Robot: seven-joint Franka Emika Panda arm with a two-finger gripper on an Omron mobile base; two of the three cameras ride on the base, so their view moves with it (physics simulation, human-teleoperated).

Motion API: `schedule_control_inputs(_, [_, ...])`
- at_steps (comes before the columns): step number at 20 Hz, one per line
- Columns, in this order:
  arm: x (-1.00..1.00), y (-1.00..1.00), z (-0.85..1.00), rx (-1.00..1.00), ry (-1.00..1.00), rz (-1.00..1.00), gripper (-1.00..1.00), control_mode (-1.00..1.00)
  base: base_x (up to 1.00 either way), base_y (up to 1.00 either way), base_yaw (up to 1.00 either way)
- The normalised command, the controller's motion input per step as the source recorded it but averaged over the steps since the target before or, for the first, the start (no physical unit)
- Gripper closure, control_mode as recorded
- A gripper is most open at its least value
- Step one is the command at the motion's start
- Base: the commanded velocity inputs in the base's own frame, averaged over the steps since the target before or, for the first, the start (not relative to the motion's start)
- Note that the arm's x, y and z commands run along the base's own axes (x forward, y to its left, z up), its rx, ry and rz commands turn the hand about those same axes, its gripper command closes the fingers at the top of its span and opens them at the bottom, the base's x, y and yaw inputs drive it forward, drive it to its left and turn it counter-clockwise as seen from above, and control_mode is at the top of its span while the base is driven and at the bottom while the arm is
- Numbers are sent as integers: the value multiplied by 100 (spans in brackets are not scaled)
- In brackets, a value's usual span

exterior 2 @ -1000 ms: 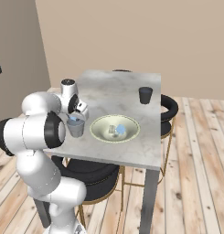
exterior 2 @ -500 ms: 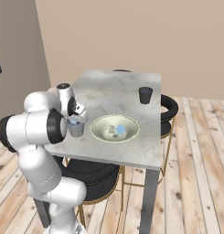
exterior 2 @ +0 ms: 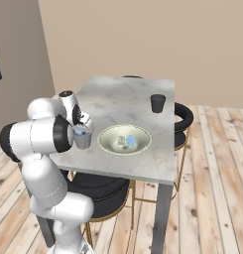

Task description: There are four ice cubes in the ice bowl. Place two ice cubes in each glass of water.

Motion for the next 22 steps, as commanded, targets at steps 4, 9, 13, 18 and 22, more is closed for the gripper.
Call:
schedule_control_inputs(4, [5, 0, 0, 0, 0, -2, -100, -100, 0, 0, 0])
schedule_control_inputs(9, [0, 0, 0, 0, 0, -6, -100, -100, 0, 0, 0])
schedule_control_inputs(13, [0, -1, 6, 0, 0, -8, -100, -100, 0, 0, 0])
schedule_control_inputs(18, [-2, -23, 34, 2, -5, -7, -100, -100, 0, 0, 0])
schedule_control_inputs(22, [-17, -47, 43, 2, -1, -13, -100, -100, 0, 0, 0])
